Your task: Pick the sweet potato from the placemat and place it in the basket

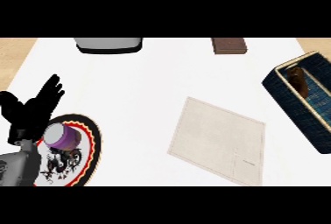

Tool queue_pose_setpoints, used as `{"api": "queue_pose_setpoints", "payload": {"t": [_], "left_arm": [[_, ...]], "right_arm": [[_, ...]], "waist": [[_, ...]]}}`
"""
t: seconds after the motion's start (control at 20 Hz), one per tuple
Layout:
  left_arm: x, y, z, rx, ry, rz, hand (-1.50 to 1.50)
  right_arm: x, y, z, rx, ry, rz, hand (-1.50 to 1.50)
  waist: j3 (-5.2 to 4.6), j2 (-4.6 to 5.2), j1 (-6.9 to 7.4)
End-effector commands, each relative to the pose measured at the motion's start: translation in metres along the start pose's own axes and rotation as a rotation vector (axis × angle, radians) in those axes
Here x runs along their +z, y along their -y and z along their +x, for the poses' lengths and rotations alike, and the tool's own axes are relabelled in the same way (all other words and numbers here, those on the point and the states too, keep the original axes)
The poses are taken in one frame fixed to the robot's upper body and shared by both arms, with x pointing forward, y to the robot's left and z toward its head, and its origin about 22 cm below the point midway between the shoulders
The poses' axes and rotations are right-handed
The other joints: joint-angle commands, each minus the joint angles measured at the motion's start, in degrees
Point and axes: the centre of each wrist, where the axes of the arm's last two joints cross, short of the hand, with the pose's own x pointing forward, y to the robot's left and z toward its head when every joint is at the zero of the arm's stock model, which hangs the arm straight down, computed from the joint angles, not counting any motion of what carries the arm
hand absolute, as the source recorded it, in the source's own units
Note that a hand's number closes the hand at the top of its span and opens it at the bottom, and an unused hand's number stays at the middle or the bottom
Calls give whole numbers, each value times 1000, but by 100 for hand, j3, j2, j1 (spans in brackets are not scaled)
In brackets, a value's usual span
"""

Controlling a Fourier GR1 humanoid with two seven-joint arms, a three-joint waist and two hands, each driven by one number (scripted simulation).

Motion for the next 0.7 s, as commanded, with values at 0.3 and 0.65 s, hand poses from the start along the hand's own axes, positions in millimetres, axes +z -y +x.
{"api": "queue_pose_setpoints", "payload": {"t": [0.3,0.65], "left_arm": [[12,-17,-13,-2,-34,32,0],[7,3,-9,10,-34,23,0]], "right_arm": [[7,110,-40,-177,-131,22,-150],[13,195,-91,-87,-108,149,-150]], "waist": [[-7,-72,-201],[1,-47,-271]]}}
